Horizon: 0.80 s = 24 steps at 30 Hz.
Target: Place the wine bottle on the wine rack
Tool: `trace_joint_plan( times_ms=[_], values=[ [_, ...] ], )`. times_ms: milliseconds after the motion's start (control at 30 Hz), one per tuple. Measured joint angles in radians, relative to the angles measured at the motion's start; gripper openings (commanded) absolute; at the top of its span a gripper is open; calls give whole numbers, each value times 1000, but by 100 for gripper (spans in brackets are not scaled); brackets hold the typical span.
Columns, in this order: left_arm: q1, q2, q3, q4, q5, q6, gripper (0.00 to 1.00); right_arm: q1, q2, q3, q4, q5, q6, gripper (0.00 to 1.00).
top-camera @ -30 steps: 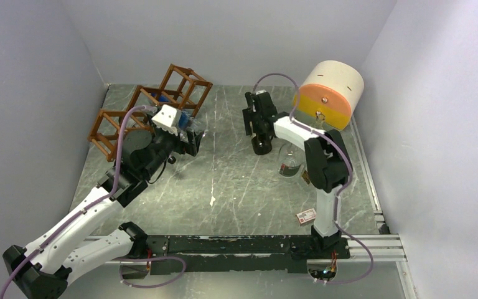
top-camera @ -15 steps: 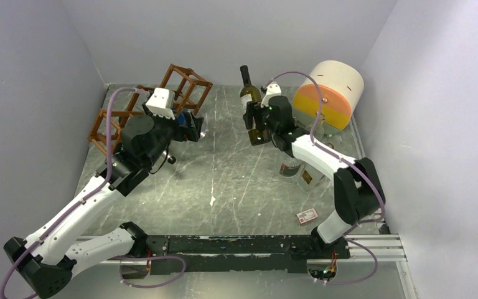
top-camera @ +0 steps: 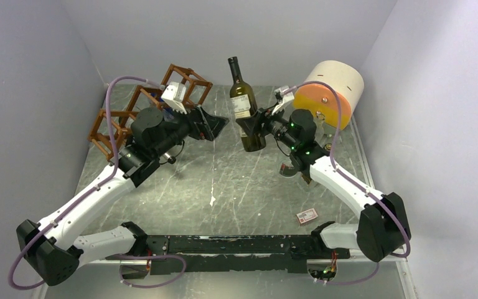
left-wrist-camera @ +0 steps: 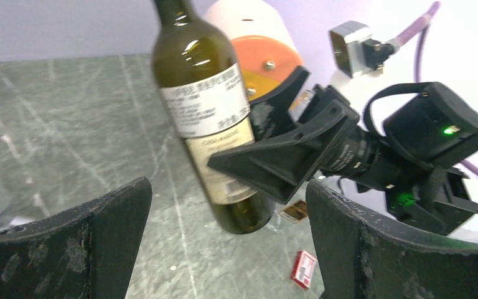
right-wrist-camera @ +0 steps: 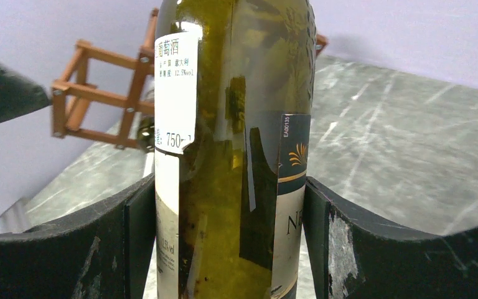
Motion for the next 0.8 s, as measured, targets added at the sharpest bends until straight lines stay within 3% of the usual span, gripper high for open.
trace_joint_plan(
  times_ms=[167, 533, 800],
  values=[
    [0, 39, -6, 78, 79, -54, 97, 22, -5, -39, 61, -102, 57, 35],
    [0, 126, -26, 101, 69, -195, 97, 35, -5, -64, 174, -258, 135, 35],
    [0, 127, -122, 280, 82, -240, 99, 57, 3, -64, 219, -343, 148, 38]
  ],
)
